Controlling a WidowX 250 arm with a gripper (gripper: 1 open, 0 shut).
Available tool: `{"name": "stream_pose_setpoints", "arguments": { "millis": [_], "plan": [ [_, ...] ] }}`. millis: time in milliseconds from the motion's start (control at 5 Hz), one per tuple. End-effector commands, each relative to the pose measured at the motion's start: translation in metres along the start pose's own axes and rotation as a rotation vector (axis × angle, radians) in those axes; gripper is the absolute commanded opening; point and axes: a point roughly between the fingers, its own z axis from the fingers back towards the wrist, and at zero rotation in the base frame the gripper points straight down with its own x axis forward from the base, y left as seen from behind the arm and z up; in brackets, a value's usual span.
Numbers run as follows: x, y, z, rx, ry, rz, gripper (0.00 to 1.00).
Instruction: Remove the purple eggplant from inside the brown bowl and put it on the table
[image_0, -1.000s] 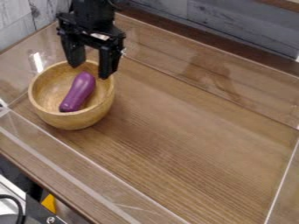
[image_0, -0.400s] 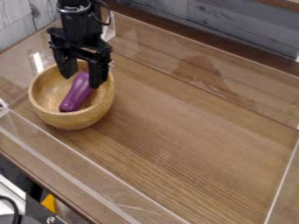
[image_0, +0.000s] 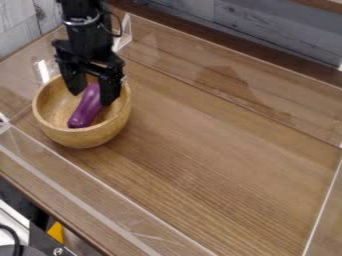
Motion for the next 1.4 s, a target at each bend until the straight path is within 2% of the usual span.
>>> {"name": "stream_pose_setpoints", "arguments": {
  "millis": [0,800,1000,1200],
  "plan": [
    [0.003,0.007,0.001,0.008,-0.030,0.014,1.00],
    [0.008,0.013,-0.015,-0.002,-0.038,0.037,1.00],
    [0.009,0.014,-0.017,-0.006,-0.040,0.041,0.00],
    [0.008,0.014,-0.011,-0.010,-0.045,0.047,0.00]
  ]
}}
